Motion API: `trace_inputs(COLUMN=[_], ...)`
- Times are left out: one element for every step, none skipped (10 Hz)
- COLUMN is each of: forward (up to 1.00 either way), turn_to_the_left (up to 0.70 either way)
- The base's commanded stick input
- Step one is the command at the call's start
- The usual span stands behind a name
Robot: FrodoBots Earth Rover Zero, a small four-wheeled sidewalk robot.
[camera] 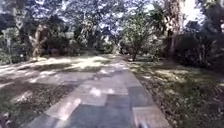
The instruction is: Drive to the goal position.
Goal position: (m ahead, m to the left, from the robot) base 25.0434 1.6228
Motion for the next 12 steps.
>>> trace_inputs(forward=[0.5,0.5,0.5,0.5,0.5,0.5,0.5,0.5,0.5,0.5,0.5,0.5], turn_to_the_left=[0.0,0.0,0.0,0.0,0.0,0.0,0.0,0.0,0.0,0.0,0.0,0.0])
